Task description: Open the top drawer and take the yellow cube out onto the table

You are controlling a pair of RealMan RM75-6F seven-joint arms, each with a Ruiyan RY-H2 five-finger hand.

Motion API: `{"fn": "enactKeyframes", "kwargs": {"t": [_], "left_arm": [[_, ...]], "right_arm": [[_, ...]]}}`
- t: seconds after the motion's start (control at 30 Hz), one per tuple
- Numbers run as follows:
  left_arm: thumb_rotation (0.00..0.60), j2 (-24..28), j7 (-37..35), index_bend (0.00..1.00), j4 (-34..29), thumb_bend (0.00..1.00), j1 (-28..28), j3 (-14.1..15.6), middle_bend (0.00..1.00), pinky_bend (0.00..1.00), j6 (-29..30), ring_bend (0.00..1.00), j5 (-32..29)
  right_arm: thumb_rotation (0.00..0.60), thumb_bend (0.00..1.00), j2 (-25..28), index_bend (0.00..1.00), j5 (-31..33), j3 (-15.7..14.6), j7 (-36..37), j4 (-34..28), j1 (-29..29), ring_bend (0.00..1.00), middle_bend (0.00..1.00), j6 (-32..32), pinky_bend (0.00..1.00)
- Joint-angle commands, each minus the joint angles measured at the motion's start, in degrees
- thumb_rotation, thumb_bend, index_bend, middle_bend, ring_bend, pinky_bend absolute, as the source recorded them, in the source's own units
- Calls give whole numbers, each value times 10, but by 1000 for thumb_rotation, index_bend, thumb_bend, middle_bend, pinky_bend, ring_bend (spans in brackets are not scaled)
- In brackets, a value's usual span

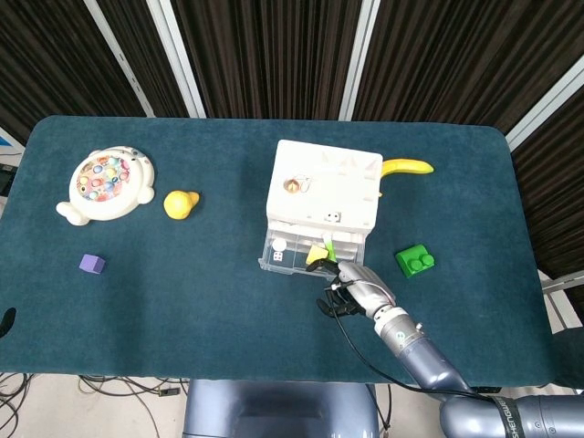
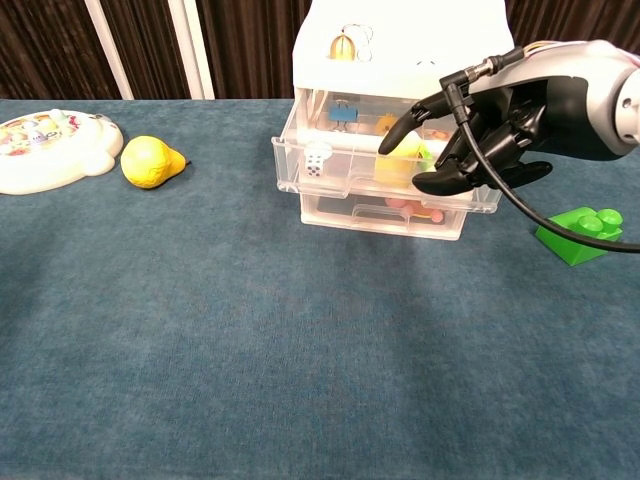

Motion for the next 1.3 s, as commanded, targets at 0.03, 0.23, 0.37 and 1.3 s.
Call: {"fn": "enactKeyframes", "kwargs": {"t": [0.03, 0.23, 0.37, 1.3], "left_arm": [[600, 0, 0, 62, 0, 301, 0, 0, 0, 0, 0, 0, 0], [600, 0, 0, 62, 0, 301, 0, 0, 0, 0, 0, 0, 0], [600, 0, 0, 62, 0, 301, 0, 0, 0, 0, 0, 0, 0], [600, 3, -3, 62, -3, 302, 2, 2, 0, 0, 2, 0, 4]], "right_arm": [[600, 457, 1, 293, -1, -1, 0, -2, 0, 919, 894, 0, 993], [600, 457, 7, 295, -6, -5, -2, -9, 1, 919, 894, -2, 993], [600, 457, 8, 295, -5, -6, -1, -8, 3, 919, 894, -5, 993], [600, 148, 81, 301, -276, 14, -37, 112, 0, 984, 984, -32, 1000]]}}
